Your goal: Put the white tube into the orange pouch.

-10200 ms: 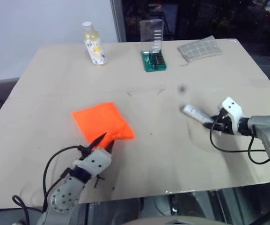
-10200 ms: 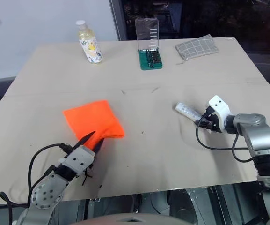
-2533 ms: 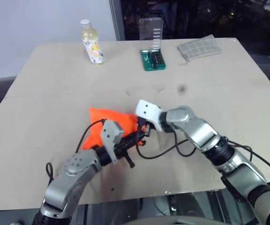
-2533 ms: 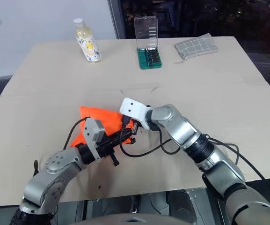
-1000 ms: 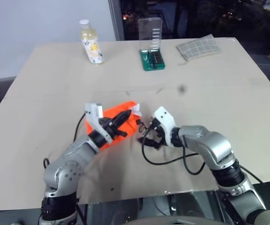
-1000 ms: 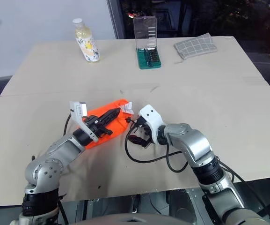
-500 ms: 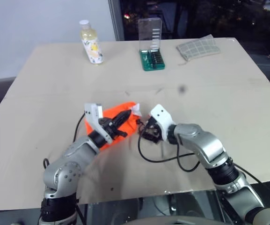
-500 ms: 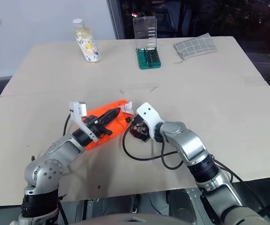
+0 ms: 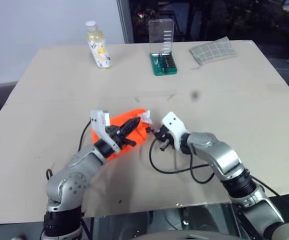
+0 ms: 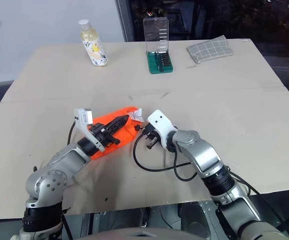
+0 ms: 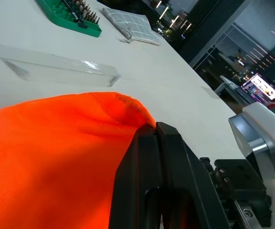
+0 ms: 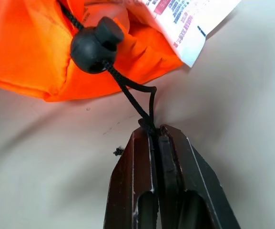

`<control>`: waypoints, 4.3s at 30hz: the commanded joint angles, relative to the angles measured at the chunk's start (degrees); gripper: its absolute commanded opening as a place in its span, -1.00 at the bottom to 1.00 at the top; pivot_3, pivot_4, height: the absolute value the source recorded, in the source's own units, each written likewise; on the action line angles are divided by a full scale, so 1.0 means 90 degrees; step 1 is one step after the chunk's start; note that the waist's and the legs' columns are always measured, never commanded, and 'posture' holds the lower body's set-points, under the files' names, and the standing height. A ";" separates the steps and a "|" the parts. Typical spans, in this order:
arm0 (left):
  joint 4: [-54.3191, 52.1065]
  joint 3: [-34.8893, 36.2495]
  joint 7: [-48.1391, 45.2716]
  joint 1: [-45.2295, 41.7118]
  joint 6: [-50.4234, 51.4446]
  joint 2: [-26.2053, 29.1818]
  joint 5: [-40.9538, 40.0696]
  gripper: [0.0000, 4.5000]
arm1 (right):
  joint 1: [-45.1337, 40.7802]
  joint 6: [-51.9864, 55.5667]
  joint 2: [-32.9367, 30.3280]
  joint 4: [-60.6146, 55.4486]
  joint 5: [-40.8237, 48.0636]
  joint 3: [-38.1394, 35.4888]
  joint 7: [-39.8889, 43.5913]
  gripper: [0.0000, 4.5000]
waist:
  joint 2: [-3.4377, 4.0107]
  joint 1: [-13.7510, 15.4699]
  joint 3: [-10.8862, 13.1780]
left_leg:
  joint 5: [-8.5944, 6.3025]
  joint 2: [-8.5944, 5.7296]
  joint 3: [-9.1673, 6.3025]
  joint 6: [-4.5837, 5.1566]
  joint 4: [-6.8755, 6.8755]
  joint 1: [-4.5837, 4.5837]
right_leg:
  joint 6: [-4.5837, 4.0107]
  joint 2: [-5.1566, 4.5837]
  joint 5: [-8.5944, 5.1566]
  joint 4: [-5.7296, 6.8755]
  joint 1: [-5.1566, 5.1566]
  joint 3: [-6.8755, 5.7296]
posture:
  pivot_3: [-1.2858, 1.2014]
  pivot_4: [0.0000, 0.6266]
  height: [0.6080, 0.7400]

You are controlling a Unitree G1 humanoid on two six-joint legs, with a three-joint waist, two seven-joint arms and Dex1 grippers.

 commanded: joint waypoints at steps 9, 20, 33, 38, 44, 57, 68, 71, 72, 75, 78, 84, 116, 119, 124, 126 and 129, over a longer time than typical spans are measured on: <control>-0.0188 -0.0043 -0.0434 0.0170 -0.0723 0.0068 0.0487 0.59 | -0.0412 -0.1128 0.1143 -0.0155 0.0462 -0.2367 -0.1328 -1.00 | 0.0003 -0.0012 0.0002 | 0.0000 0.0001 0.0003 -0.0001 -0.0003 0.0001 | 0.0000 0.0004 0.0000 0.0001 -0.0003 0.0004 | 0.03 -0.52 1.00; 0.0060 -0.0077 -0.1057 -0.1018 -0.1358 0.0427 0.1024 0.59 | -0.1500 -0.1812 0.1392 -0.0310 0.1074 -0.2894 -0.1357 -1.00 | 0.0013 0.0000 0.0009 | 0.0001 -0.0002 -0.0001 -0.0002 -0.0005 -0.0005 | -0.0001 0.0003 0.0000 0.0000 -0.0006 -0.0004 | 0.03 -0.52 1.00; 0.1639 -0.0519 -0.1326 -0.3551 -0.2113 -0.0256 0.1593 0.59 | -0.3015 -0.2439 0.0796 0.0340 0.1549 -0.2966 -0.0518 -1.00 | 0.0016 -0.0026 0.0012 | 0.0002 -0.0005 0.0002 0.0000 -0.0005 -0.0020 | 0.0000 0.0003 0.0001 -0.0006 -0.0020 -0.0004 | 0.03 -0.52 1.00; 0.1892 -0.0517 -0.1316 -0.4255 -0.2265 -0.0598 0.1564 0.59 | -0.3051 -0.2588 0.0664 0.0494 0.1497 -0.2826 -0.0332 -1.00 | 0.0015 -0.0040 0.0011 | 0.0003 -0.0005 0.0001 0.0000 0.0006 -0.0067 | 0.0001 0.0001 0.0002 0.0001 -0.0065 -0.0006 | 0.03 -0.52 1.00; 0.1970 -0.0492 -0.1314 -0.4505 -0.2194 -0.0719 0.1531 0.59 | -0.2918 -0.2581 0.0676 0.0400 0.1476 -0.2672 -0.0269 -1.00 | 0.0014 -0.0150 0.0011 | 0.0003 -0.0005 0.0005 -0.0001 0.0004 -0.0083 | 0.0001 -0.0003 0.0002 0.0005 -0.0087 -0.0003 | 0.03 -0.52 1.00; 0.2275 -0.0665 -0.1585 -0.4194 -0.2270 -0.0548 0.1928 0.59 | -0.2985 -0.2728 0.0757 0.0278 0.1573 -0.2764 -0.0332 -1.00 | 0.0014 -0.0169 0.0010 | 0.0006 -0.0006 0.0015 -0.0004 0.0015 -0.0079 | 0.0001 -0.0003 0.0002 0.0057 -0.0099 0.0008 | 0.03 -0.52 1.00; 0.2787 -0.0906 -0.1906 -0.4141 -0.2816 -0.0234 0.2618 0.59 | -0.2944 -0.2754 0.0725 0.0265 0.1533 -0.2746 -0.0306 -1.00 | 0.0013 -0.0170 0.0010 | 0.0007 -0.0009 0.0018 -0.0004 0.0017 -0.0078 | 0.0001 -0.0003 0.0002 0.0077 -0.0101 0.0008 | 0.03 -0.52 1.00; 0.2894 -0.1008 -0.2017 -0.4047 -0.2912 -0.0147 0.2766 0.59 | -0.2942 -0.2776 0.0721 0.0276 0.1525 -0.2759 -0.0317 -1.00 | 0.0013 -0.0170 0.0010 | 0.0007 -0.0009 0.0017 -0.0004 0.0017 -0.0077 | 0.0001 -0.0003 0.0002 0.0078 -0.0101 0.0008 | 0.03 -0.52 1.00; 0.2909 -0.1011 -0.2033 -0.4030 -0.2923 -0.0136 0.2782 0.59 | -0.2941 -0.2781 0.0721 0.0277 0.1524 -0.2765 -0.0322 -1.00 | 0.0013 -0.0172 0.0010 | 0.0007 -0.0009 0.0017 -0.0004 0.0017 -0.0077 | 0.0001 -0.0003 0.0002 0.0078 -0.0102 0.0008 | 0.03 -0.52 1.00; 0.2863 -0.0914 -0.2077 -0.3968 -0.2894 -0.0148 0.2611 0.59 | -0.2929 -0.2795 0.0715 0.0274 0.1521 -0.2793 -0.0364 -1.00 | 0.0013 -0.0173 0.0010 | 0.0007 -0.0008 0.0019 -0.0004 0.0017 -0.0077 | 0.0001 -0.0004 0.0002 0.0081 -0.0103 0.0008 | 0.03 -0.52 1.00; 0.2660 -0.0686 -0.2272 -0.3817 -0.2885 -0.0142 0.2247 0.59 | -0.2924 -0.2807 0.0693 0.0273 0.1513 -0.2812 -0.0401 -1.00 | 0.0016 -0.0180 0.0007 | 0.0007 -0.0008 0.0021 -0.0004 0.0016 -0.0075 | 0.0001 -0.0005 0.0002 0.0082 -0.0103 0.0010 | 0.03 -0.52 1.00; 0.2487 -0.0481 -0.2554 -0.3430 -0.2902 -0.0003 0.2042 0.59 | -0.2892 -0.2826 0.0659 0.0277 0.1522 -0.2827 -0.0433 -1.00 | 0.0013 -0.0170 0.0007 | 0.0007 -0.0005 0.0026 -0.0004 0.0018 -0.0075 | 0.0001 -0.0006 0.0002 0.0087 -0.0109 0.0011 | 0.03 -0.52 1.00; 0.3172 -0.0817 -0.2114 -0.4911 -0.3191 -0.0526 0.2823 0.02 | -0.2657 -0.2817 0.0626 0.0226 0.1445 -0.2554 -0.0321 -1.00 | 0.0012 -0.0178 0.0006 | 0.0008 -0.0011 0.0026 -0.0003 0.0022 -0.0074 | 0.0001 -0.0008 0.0002 0.0093 -0.0108 0.0010 | 0.03 -0.52 1.00; 0.3167 -0.0797 -0.2105 -0.4921 -0.3182 -0.0524 0.2809 -0.59 | -0.2650 -0.2821 0.0629 0.0235 0.1439 -0.2552 -0.0317 -1.00 | 0.0012 -0.0178 0.0006 | 0.0008 -0.0011 0.0026 -0.0003 0.0022 -0.0074 | 0.0001 -0.0008 0.0002 0.0093 -0.0108 0.0010 | 0.03 -0.52 1.00; 0.3138 -0.0824 -0.2071 -0.4835 -0.3161 -0.0538 0.2828 -0.92 | -0.2610 -0.2837 0.0620 0.0229 0.1423 -0.2545 -0.0316 -1.00 | 0.0012 -0.0178 0.0006 | 0.0008 -0.0011 0.0026 -0.0003 0.0023 -0.0074 | 0.0001 -0.0008 0.0002 0.0093 -0.0108 0.0010 | 0.03 -0.52 1.00; 0.3132 -0.0844 -0.2065 -0.4768 -0.3114 -0.0534 0.2834 -0.92 | -0.2625 -0.2854 0.0618 0.0239 0.1419 -0.2565 -0.0331 -1.00 | 0.0012 -0.0177 0.0006 | 0.0008 -0.0011 0.0026 -0.0003 0.0023 -0.0074 | 0.0001 -0.0009 0.0002 0.0093 -0.0108 0.0010 | 0.03 -0.52 1.00; 0.3128 -0.0881 -0.2061 -0.4597 -0.3025 -0.0542 0.2841 -0.92 | -0.2757 -0.2920 0.0614 0.0296 0.1440 -0.2701 -0.0408 -1.00 | 0.0012 -0.0179 0.0006 | 0.0008 -0.0011 0.0026 -0.0003 0.0022 -0.0073 | 0.0001 -0.0008 0.0002 0.0093 -0.0108 0.0010 | 0.03 -0.52 1.00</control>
